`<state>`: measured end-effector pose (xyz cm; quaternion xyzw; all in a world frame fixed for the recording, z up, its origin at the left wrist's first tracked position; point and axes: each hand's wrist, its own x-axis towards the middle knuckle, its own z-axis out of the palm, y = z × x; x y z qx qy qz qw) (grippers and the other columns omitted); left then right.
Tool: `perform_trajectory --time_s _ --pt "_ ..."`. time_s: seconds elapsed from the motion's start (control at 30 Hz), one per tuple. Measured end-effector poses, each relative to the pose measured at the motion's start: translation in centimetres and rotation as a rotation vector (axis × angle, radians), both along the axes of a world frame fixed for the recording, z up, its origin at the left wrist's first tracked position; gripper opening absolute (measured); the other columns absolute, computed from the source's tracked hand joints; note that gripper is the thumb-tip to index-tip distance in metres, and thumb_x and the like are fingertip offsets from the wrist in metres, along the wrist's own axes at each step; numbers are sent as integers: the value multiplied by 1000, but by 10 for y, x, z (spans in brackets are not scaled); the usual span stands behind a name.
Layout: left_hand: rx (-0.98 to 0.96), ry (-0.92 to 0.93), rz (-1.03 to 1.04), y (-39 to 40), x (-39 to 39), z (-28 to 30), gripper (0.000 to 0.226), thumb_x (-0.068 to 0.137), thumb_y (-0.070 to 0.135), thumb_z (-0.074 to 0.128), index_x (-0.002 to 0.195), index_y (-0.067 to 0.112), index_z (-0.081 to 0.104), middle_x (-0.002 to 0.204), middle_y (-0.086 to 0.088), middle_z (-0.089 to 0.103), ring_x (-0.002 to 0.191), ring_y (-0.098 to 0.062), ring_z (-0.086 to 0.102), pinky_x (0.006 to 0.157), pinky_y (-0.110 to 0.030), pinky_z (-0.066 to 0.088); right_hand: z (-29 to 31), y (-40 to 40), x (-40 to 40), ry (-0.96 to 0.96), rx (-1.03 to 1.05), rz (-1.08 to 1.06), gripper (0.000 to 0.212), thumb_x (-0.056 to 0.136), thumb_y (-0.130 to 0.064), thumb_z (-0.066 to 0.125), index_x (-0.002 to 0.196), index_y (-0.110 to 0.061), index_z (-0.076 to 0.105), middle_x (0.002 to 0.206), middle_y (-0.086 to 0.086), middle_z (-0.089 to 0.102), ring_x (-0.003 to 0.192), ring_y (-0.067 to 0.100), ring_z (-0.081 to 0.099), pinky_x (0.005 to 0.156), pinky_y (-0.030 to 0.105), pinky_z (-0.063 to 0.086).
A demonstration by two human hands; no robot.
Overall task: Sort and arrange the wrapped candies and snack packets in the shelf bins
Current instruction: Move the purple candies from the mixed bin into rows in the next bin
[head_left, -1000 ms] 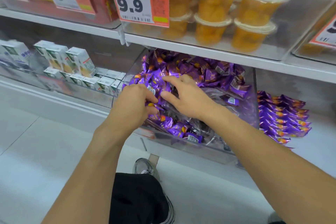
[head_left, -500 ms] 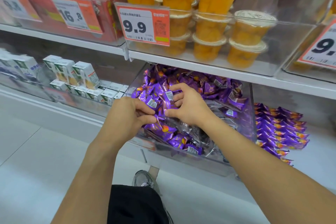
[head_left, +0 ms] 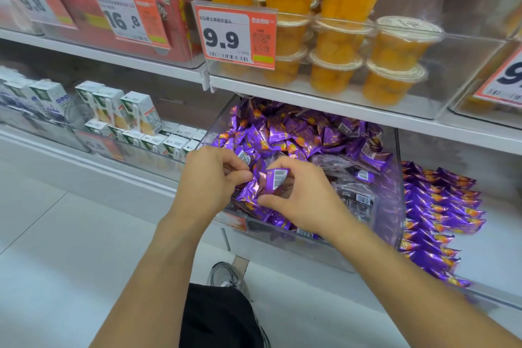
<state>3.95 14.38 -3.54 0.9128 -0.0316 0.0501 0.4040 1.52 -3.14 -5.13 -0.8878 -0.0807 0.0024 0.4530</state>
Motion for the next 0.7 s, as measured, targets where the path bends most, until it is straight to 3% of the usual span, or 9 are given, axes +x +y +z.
perform_trajectory --time_s 0.23,0.3,0.4,0.47,0.57,0.63,0.7 --pt "-210 -90 80 2 -3 8 15 77 10 81 70 21 74 63 12 70 57 2 62 60 -7 47 -1 -14 -9 -40 -123 -38 28 72 -21 84 88 -29 62 67 -2 70 60 9 63 66 29 51" --pt "-369 -91 92 -4 -8 11 14 78 9 80 72 20 75 64 6 72 60 -4 66 64 -14 53 9 -21 -15 -16 55 -99 30 71 -19 88 89 -26 65 70 -3 72 63 10 68 66 28 55" --pt "-692 25 32 -26 -19 12 7 83 6 75 80 13 74 69 -3 74 64 -12 67 66 -22 54 24 -32 -25 56 478 -114 33 68 -13 88 94 -15 67 86 2 78 79 20 75 71 32 61" --pt "-802 119 -33 -47 -26 10 4 86 8 72 87 12 72 72 -3 72 65 -12 65 65 -23 52 31 -42 -33 62 597 -132 36 69 -14 85 99 -9 66 92 8 77 84 24 75 74 38 61" --pt "-826 220 -157 -80 -37 12 8 94 10 62 97 13 68 71 3 69 59 -9 62 57 -28 55 40 -62 -46 37 659 -204 34 73 -5 82 103 -4 65 95 9 77 89 26 75 80 41 60" --pt "-773 251 -271 -98 -45 18 12 97 18 58 95 13 69 68 6 67 58 -11 62 64 -37 59 46 -80 -56 -4 593 -252 32 72 -4 84 99 -5 67 92 9 77 86 27 75 80 41 60" --pt "-686 228 -369 -114 -50 21 10 91 24 65 94 15 70 74 3 71 65 -12 64 68 -34 59 51 -100 -67 -33 513 -281 32 70 -4 87 96 -7 69 89 8 77 85 27 74 80 42 60"
